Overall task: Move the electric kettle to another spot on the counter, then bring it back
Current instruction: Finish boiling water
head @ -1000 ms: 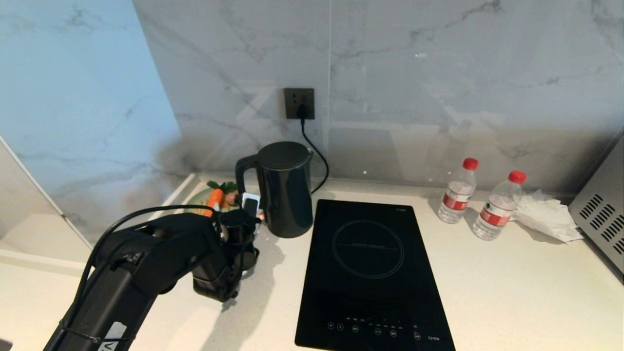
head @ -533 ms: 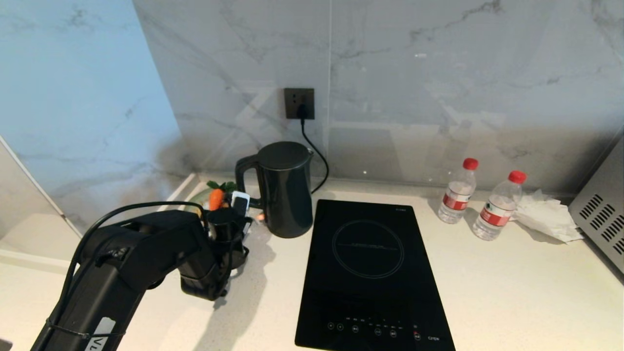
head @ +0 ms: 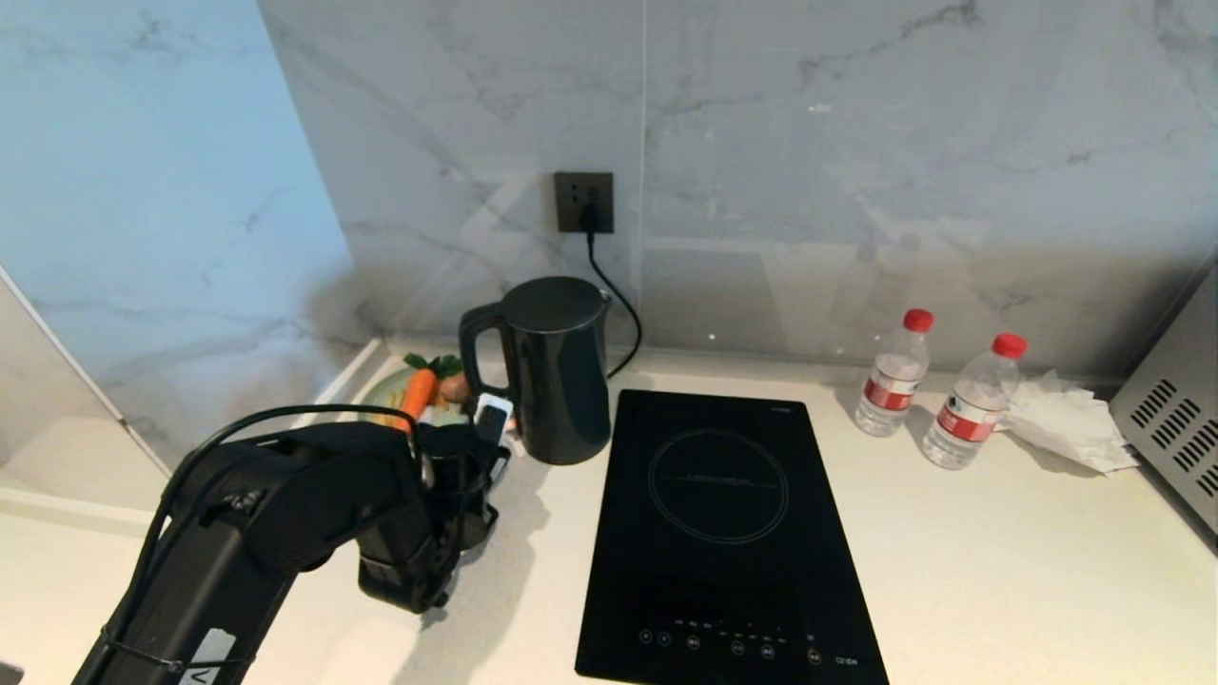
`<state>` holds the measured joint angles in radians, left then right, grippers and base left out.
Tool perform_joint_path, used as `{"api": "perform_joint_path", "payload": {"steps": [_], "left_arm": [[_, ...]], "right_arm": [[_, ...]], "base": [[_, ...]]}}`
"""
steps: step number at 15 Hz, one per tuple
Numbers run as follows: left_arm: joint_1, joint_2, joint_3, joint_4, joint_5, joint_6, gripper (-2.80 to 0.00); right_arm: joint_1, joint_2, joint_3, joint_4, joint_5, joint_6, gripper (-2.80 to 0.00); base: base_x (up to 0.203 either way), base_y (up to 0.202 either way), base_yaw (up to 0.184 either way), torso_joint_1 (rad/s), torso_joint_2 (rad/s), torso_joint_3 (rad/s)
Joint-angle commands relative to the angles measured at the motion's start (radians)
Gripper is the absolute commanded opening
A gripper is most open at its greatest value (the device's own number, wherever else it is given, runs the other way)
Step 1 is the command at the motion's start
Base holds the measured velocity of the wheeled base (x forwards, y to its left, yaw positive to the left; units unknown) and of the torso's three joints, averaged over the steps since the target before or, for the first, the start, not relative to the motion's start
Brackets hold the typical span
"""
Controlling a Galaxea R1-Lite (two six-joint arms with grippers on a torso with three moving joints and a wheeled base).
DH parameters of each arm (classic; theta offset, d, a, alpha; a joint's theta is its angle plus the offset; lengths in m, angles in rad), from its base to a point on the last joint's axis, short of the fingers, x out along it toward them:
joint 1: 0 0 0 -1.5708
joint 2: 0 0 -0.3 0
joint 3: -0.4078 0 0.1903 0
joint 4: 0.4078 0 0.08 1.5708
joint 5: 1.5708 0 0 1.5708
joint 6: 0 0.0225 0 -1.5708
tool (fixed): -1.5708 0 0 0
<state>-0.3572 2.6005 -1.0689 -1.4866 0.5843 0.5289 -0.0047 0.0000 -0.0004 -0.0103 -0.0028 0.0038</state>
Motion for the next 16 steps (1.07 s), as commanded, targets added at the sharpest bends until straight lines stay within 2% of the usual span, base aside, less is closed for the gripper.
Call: {"api": "perform_joint_path", "payload": {"steps": [1, 4, 8, 10, 16], "left_arm": [[-0.022, 0.019, -0.005, -0.005, 0.006, 0.007, 0.0], [-0.057, 0.026, -0.028, 0.006, 0.019, 0.025, 0.0], [-0.054, 0.04, -0.056, 0.012, 0.03, 0.031, 0.0], [-0.05, 0.058, -0.096, 0.029, 0.076, 0.036, 0.0], [-0.037, 0.078, -0.157, 0.063, 0.086, 0.045, 0.0]], "right_arm": [[0.0, 0.0, 0.0, 0.001, 0.0, 0.0, -2.8], [0.0, 0.0, -0.001, 0.0, 0.0, 0.001, -2.8], [0.0, 0.0, -0.001, 0.0, 0.0, 0.0, -2.8], [0.0, 0.0, -0.001, 0.0, 0.0, 0.001, -2.8], [0.0, 0.0, -0.001, 0.0, 0.0, -0.001, -2.8]], "base": [[0.0, 0.0, 0.0, 0.0, 0.0, 0.0], [0.0, 0.0, 0.0, 0.0, 0.0, 0.0], [0.0, 0.0, 0.0, 0.0, 0.0, 0.0], [0.0, 0.0, 0.0, 0.0, 0.0, 0.0], [0.0, 0.0, 0.0, 0.0, 0.0, 0.0]]}}
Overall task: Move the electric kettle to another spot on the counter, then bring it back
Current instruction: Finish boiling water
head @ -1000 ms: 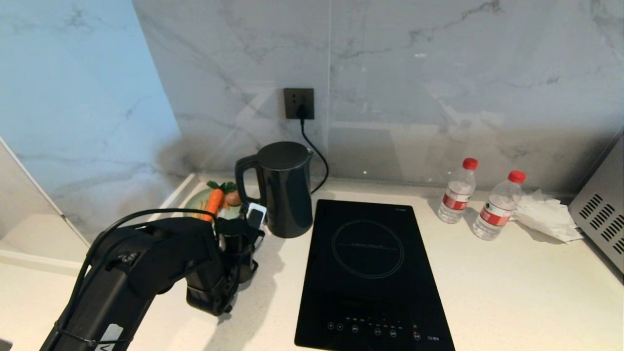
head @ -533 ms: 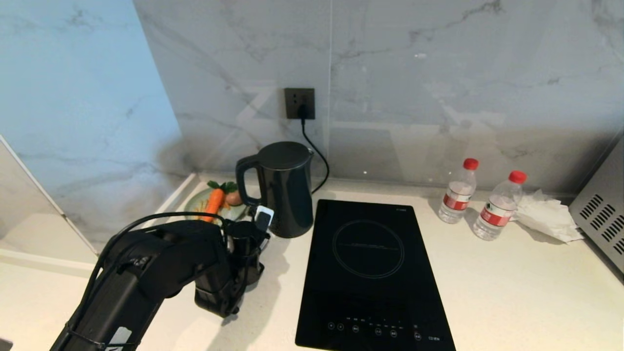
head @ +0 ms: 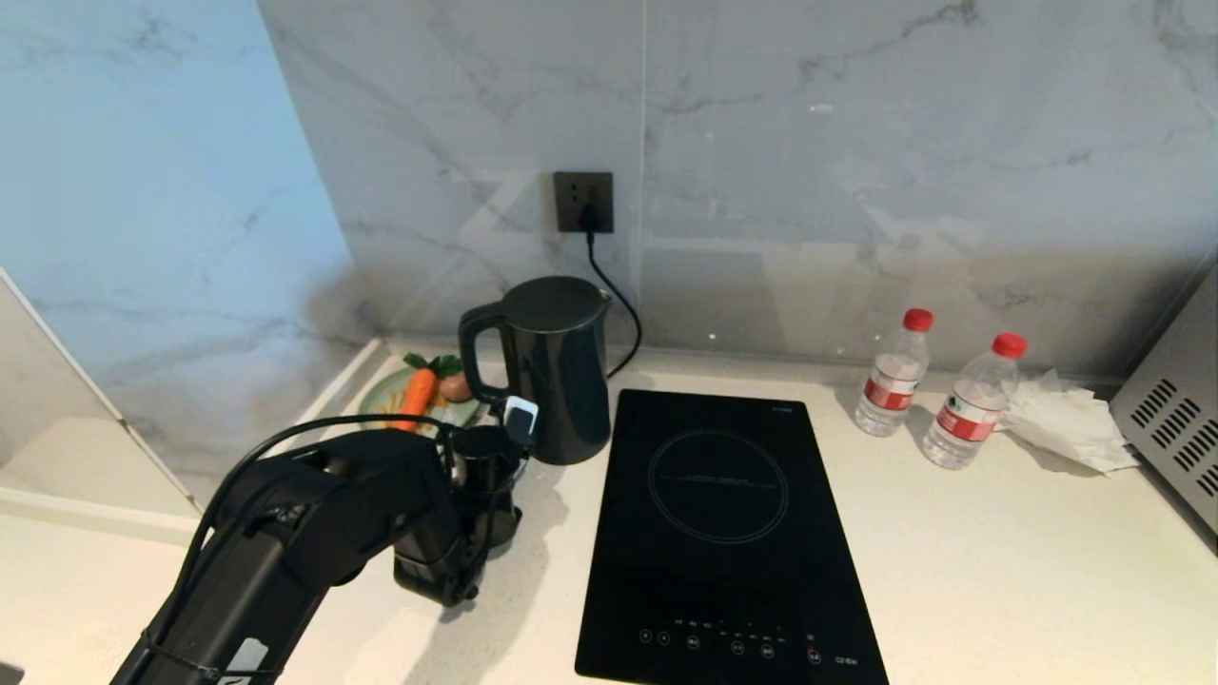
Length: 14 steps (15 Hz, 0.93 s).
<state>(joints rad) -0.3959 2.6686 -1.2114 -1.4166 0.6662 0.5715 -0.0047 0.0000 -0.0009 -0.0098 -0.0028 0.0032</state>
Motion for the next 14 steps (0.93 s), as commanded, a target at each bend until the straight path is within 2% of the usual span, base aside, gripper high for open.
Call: {"api": "perform_joint_path", "payload": {"steps": [1, 8, 14], "left_arm": [[0.003, 0.01, -0.016, -0.007, 0.004, 0.002, 0.0], [0.023, -0.001, -0.058, -0.017, 0.021, -0.004, 0.0], [0.029, 0.012, -0.031, -0.028, 0.018, 0.0, 0.0]], "right_arm": [[0.0, 0.0, 0.001, 0.0, 0.0, 0.001, -2.8], [0.0, 0.0, -0.001, -0.001, 0.0, 0.0, -2.8], [0.0, 0.0, -0.001, -0.001, 0.0, 0.0, -2.8]], "base": [[0.0, 0.0, 0.0, 0.0, 0.0, 0.0], [0.0, 0.0, 0.0, 0.0, 0.0, 0.0], [0.0, 0.0, 0.0, 0.0, 0.0, 0.0]]}}
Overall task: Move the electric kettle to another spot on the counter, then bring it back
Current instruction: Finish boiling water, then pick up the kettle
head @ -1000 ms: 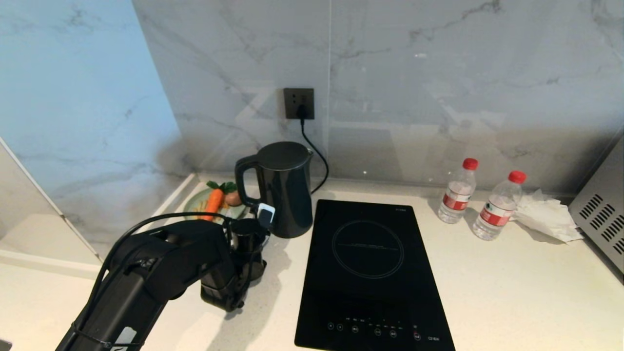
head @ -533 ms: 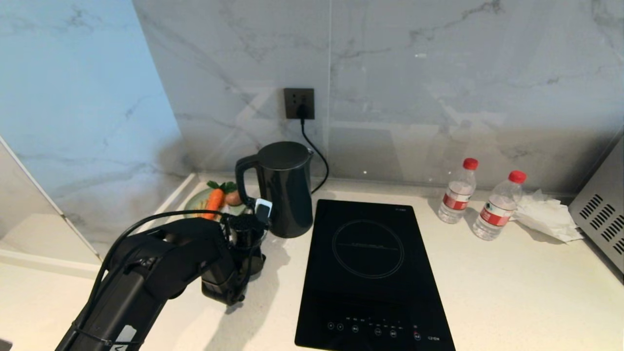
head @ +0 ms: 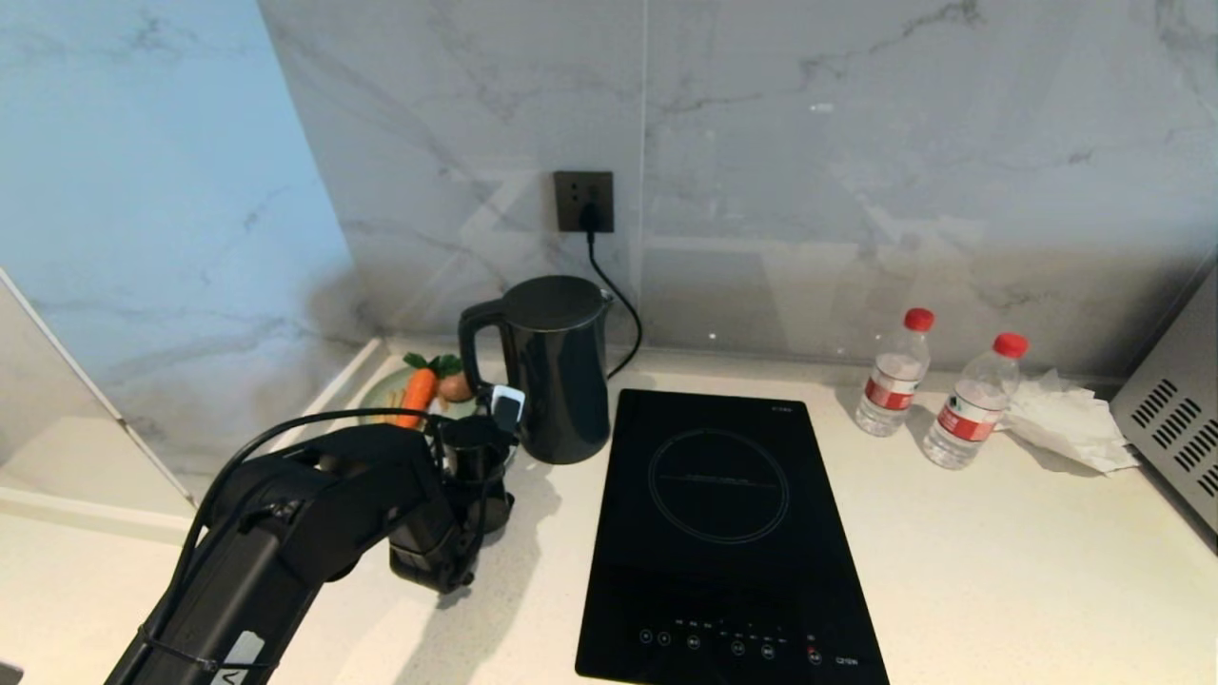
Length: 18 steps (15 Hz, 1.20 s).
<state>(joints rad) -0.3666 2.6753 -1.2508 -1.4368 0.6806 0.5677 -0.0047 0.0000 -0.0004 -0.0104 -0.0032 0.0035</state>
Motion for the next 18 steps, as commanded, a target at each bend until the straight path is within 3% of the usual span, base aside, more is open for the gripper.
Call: {"api": "perform_joint_path", "payload": {"steps": [1, 5, 8, 12, 18], "left_arm": [[0.003, 0.006, 0.03, -0.012, -0.002, 0.004, 0.0], [0.041, -0.009, 0.1, -0.062, -0.008, 0.009, 0.0], [0.059, -0.02, 0.251, -0.09, -0.012, -0.016, 0.0], [0.092, -0.165, 0.421, -0.093, -0.078, -0.153, 0.0], [0.073, -0.211, 0.435, -0.093, -0.134, -0.279, 0.0]], "right_arm": [[0.0, 0.0, 0.0, 0.0, 0.0, 0.0, -2.8], [0.0, 0.0, 0.0, 0.001, 0.0, 0.0, -2.8], [0.0, 0.0, -0.001, 0.0, 0.0, 0.0, -2.8], [0.0, 0.0, -0.001, 0.0, 0.0, 0.0, -2.8], [0.0, 0.0, 0.0, 0.0, 0.0, 0.0, -2.8]], "base": [[0.0, 0.0, 0.0, 0.0, 0.0, 0.0], [0.0, 0.0, 0.0, 0.0, 0.0, 0.0], [0.0, 0.0, 0.0, 0.0, 0.0, 0.0], [0.0, 0.0, 0.0, 0.0, 0.0, 0.0], [0.0, 0.0, 0.0, 0.0, 0.0, 0.0]]}}
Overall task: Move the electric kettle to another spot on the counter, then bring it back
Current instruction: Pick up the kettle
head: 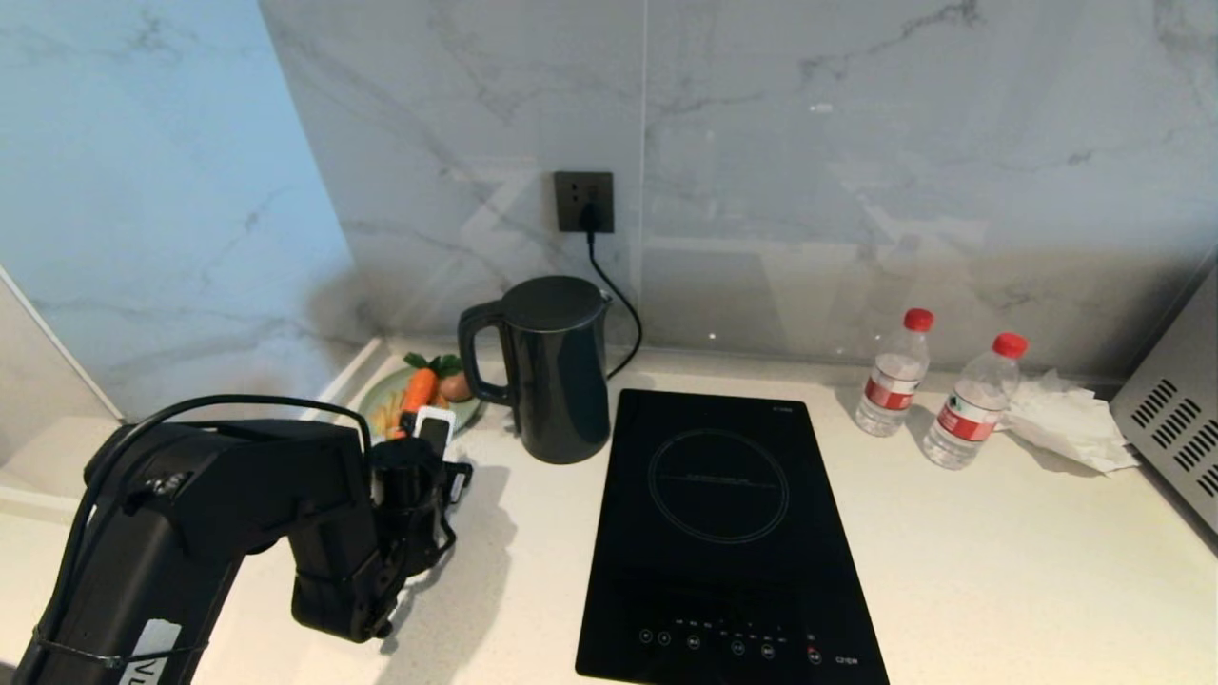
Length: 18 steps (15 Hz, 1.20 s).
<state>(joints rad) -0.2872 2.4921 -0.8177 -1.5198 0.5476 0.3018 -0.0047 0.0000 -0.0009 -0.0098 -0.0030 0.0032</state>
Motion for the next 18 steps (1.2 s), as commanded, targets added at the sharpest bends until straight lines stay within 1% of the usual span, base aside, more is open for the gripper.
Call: {"api": "perform_joint_path", "payload": {"steps": [1, 2, 3, 4, 5, 7, 8, 10, 11, 13, 14, 16, 18], "left_arm": [[-0.023, -0.048, -0.005, -0.01, -0.008, -0.061, 0.0], [-0.034, -0.07, -0.012, 0.014, -0.012, -0.11, 0.0], [-0.042, -0.091, -0.016, 0.096, -0.02, -0.166, 0.0], [-0.046, -0.136, -0.015, 0.205, -0.052, -0.268, 0.0], [-0.046, -0.197, -0.006, 0.301, -0.108, -0.351, 0.0], [-0.037, -0.283, 0.006, 0.49, -0.239, -0.481, 0.0], [-0.034, -0.284, -0.01, 0.512, -0.257, -0.5, 0.0], [-0.038, -0.274, -0.02, 0.518, -0.262, -0.511, 0.0], [-0.046, -0.273, -0.023, 0.518, -0.262, -0.532, 0.0], [-0.06, -0.272, -0.053, 0.523, -0.261, -0.595, 0.0], [-0.062, -0.264, -0.072, 0.534, -0.258, -0.614, 0.0], [-0.055, -0.26, -0.103, 0.541, -0.23, -0.664, 0.0], [-0.053, -0.26, -0.095, 0.54, -0.228, -0.665, 0.0]], "right_arm": [[0.0, 0.0, -0.001, -0.001, 0.0, 0.0, -2.8], [0.0, 0.0, 0.0, 0.0, 0.0, 0.0, -2.8], [0.0, 0.0, 0.001, 0.001, 0.0, 0.0, -2.8], [0.0, 0.0, -0.001, -0.001, 0.0, 0.001, -2.8], [0.0, 0.0, -0.001, -0.001, 0.0, 0.0, -2.8], [0.0, 0.0, 0.001, -0.001, 0.0, 0.0, -2.8], [0.0, 0.0, -0.001, -0.001, 0.0, 0.0, -2.8], [0.0, 0.0, 0.001, -0.001, 0.001, 0.001, -2.8], [0.0, 0.0, 0.001, -0.001, 0.0, 0.0, -2.8], [0.0, 0.0, -0.001, -0.001, 0.0, 0.001, -2.8], [0.0, 0.0, 0.001, 0.0, 0.0, 0.0, -2.8], [0.0, 0.0, 0.0, 0.0, 0.0, 0.0, -2.8], [0.0, 0.0, 0.001, 0.0, 0.0, 0.0, -2.8]], "base": [[0.0, 0.0, 0.0, 0.0, 0.0, 0.0], [0.0, 0.0, 0.0, 0.0, 0.0, 0.0], [0.0, 0.0, 0.0, 0.0, 0.0, 0.0], [0.0, 0.0, 0.0, 0.0, 0.0, 0.0], [0.0, 0.0, 0.0, 0.0, 0.0, 0.0], [0.0, 0.0, 0.0, 0.0, 0.0, 0.0], [0.0, 0.0, 0.0, 0.0, 0.0, 0.0], [0.0, 0.0, 0.0, 0.0, 0.0, 0.0], [0.0, 0.0, 0.0, 0.0, 0.0, 0.0], [0.0, 0.0, 0.0, 0.0, 0.0, 0.0], [0.0, 0.0, 0.0, 0.0, 0.0, 0.0], [0.0, 0.0, 0.0, 0.0, 0.0, 0.0], [0.0, 0.0, 0.0, 0.0, 0.0, 0.0]]}}
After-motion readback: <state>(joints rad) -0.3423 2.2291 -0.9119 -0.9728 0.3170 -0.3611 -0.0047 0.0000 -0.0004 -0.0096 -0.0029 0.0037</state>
